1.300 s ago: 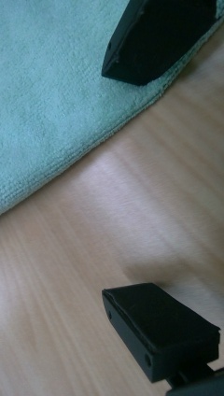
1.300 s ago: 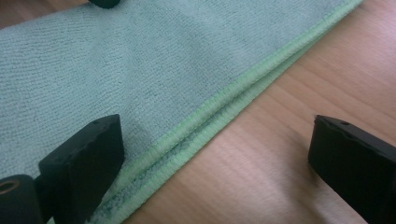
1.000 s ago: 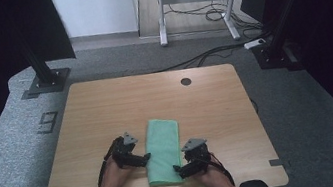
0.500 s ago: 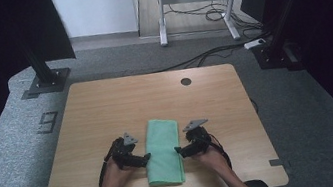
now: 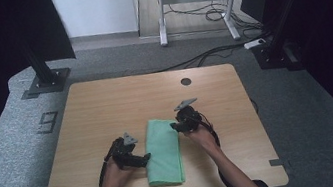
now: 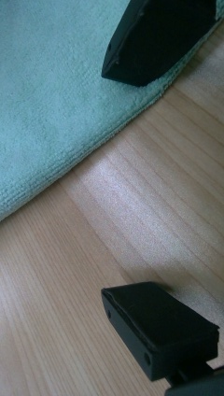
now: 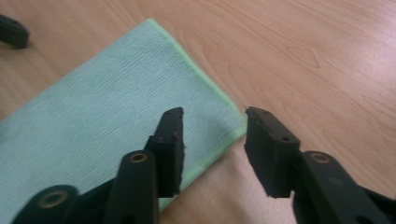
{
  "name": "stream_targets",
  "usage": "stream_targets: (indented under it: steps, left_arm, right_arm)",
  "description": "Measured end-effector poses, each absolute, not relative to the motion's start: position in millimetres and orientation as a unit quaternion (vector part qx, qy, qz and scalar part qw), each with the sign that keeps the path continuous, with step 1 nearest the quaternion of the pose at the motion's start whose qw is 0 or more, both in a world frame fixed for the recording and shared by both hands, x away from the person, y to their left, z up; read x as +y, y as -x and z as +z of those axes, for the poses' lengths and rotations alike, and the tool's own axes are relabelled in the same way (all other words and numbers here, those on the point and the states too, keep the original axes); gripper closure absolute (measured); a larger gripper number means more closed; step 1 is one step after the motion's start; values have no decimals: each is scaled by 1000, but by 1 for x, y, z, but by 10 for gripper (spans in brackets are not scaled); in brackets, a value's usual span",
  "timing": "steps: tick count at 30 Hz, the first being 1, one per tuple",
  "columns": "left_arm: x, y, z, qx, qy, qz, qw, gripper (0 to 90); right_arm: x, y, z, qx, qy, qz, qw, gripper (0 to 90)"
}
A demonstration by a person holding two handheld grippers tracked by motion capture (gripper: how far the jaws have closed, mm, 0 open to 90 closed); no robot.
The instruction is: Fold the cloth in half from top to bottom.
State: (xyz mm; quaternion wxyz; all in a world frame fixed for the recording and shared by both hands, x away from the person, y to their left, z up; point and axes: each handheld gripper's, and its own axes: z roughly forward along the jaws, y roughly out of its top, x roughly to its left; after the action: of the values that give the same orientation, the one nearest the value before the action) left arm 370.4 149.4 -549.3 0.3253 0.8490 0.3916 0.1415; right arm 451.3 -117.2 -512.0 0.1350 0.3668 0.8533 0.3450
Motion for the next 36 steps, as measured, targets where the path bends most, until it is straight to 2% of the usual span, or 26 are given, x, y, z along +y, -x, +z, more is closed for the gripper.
stream_targets:
  steps: [4, 9, 14, 17, 18, 21, 25, 29, 36]
  left_arm:
    - [149, -370, -549, 392, -849, 142, 326, 1]
    - [149, -370, -549, 392, -849, 141, 325, 0]
    - [149, -370, -549, 392, -849, 142, 326, 0]
    - [149, -370, -549, 392, -849, 141, 326, 0]
    - [149, -371, -549, 392, -849, 141, 326, 0]
    - [149, -370, -549, 392, -849, 141, 326, 0]
    - [149, -370, -549, 392, -849, 141, 325, 0]
    - [150, -371, -549, 392, -849, 140, 326, 2]
    - [143, -373, -541, 389, -844, 146, 340, 12]
  right_arm:
    - [-114, -463, -517, 858, -368, 333, 136, 624]
    - [-110, -473, -524, 861, -367, 325, 133, 557]
    - [-107, -482, -534, 867, -364, 313, 133, 446]
    - [-110, -485, -537, 861, -372, 323, 123, 430]
    - [-112, -485, -538, 860, -371, 328, 122, 443]
    - [-111, -481, -537, 864, -357, 339, 107, 645]
    - [-108, -480, -536, 864, -358, 343, 83, 814]
    - [-105, -478, -535, 859, -374, 339, 82, 847]
    - [-102, -475, -531, 867, -363, 326, 99, 850]
